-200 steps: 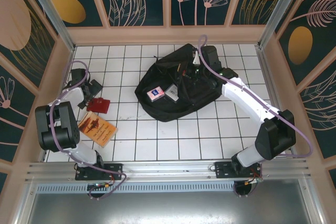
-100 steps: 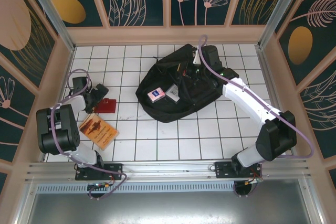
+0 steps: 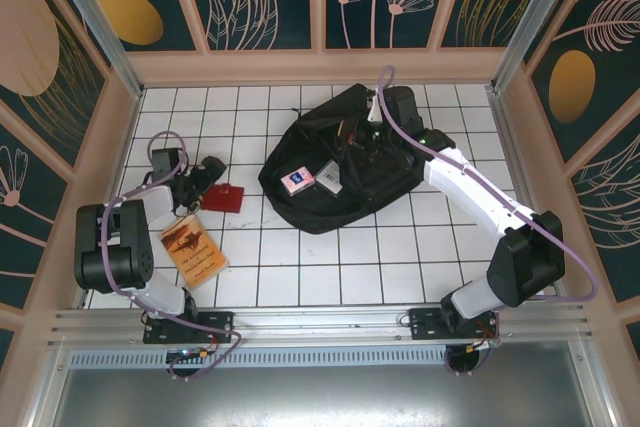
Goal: Pack books, pencil case, and school supplies into a backpack
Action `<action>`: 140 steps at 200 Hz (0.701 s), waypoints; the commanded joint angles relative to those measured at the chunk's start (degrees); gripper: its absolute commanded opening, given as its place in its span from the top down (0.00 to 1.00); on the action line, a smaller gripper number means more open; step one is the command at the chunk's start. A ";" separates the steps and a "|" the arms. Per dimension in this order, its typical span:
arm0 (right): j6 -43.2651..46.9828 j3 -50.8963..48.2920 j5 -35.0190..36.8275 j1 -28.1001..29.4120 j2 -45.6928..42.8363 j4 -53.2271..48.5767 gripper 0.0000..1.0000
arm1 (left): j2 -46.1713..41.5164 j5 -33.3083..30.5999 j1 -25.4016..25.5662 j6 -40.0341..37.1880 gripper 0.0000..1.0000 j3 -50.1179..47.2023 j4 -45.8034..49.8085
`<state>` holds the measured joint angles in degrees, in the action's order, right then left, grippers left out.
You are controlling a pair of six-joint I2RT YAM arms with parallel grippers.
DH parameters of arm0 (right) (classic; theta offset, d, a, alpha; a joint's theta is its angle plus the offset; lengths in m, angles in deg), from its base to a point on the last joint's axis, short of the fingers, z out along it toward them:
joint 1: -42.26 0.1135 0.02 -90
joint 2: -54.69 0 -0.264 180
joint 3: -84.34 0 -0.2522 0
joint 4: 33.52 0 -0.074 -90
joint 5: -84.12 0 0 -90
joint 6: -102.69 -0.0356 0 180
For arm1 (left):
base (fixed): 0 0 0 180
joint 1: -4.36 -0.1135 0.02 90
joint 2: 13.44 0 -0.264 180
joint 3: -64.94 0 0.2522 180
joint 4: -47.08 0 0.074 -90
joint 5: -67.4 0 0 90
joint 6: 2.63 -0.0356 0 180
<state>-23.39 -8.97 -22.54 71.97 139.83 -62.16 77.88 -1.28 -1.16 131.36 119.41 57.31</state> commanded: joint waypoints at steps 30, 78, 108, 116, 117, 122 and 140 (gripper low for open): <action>0.47 3.09 -0.48 0.08 1.14 -0.98 1.00 | 1.93 12.20 3.68 2.97 0.02 -1.18 2.01; 0.05 4.14 -0.65 0.16 2.32 -1.39 1.00 | 1.11 14.46 5.86 2.77 0.02 -3.88 2.39; -0.18 5.12 -0.58 0.26 3.26 -2.00 1.00 | -1.50 15.11 5.96 3.28 0.06 -6.51 2.55; -0.27 5.23 -0.65 0.34 3.43 -2.09 1.00 | -3.12 15.27 5.96 3.56 0.08 -7.11 2.65; -0.33 5.22 -0.65 0.34 3.44 -2.09 1.00 | -3.24 15.30 5.96 3.60 0.08 -7.21 2.65; -0.31 5.30 -0.65 0.34 3.51 -2.09 1.00 | -4.35 15.62 5.96 3.82 0.09 -7.58 2.73; -0.65 5.56 -0.58 0.51 3.79 -2.03 1.00 | -7.61 16.79 5.96 4.94 0.16 -8.98 2.37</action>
<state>-23.56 -5.65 -22.54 71.99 142.69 -64.21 73.75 10.66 3.89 133.78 113.00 55.60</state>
